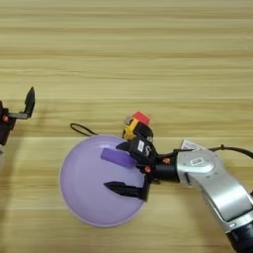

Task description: Move the objects on the table

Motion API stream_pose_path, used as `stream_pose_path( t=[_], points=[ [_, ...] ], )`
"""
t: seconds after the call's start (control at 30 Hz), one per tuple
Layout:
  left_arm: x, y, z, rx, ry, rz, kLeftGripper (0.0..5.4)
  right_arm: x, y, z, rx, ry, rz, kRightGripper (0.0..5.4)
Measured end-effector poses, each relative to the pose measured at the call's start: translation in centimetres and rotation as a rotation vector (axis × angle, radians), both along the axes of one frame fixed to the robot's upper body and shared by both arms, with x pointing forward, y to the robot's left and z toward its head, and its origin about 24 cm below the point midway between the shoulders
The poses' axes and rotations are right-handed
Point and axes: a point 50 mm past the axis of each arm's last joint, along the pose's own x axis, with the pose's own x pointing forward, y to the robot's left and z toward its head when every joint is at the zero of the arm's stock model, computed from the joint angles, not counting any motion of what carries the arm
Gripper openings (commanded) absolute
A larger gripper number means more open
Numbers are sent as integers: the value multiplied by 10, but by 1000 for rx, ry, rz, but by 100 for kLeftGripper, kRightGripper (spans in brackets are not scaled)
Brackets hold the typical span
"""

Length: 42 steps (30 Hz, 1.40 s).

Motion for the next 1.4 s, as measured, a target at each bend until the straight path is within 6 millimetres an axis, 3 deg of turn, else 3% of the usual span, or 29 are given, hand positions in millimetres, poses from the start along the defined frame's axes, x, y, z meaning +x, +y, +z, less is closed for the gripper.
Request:
stream_pose_path(
  t=[0.63, 1.4],
  points=[
    [0, 0, 0, -1, 0, 0, 540, 9, 6, -12, -41, 118, -146, 538],
    [0, -1, 0, -1, 1, 0, 540, 5, 19, -6, -117, 138, 7, 538]
  ],
)
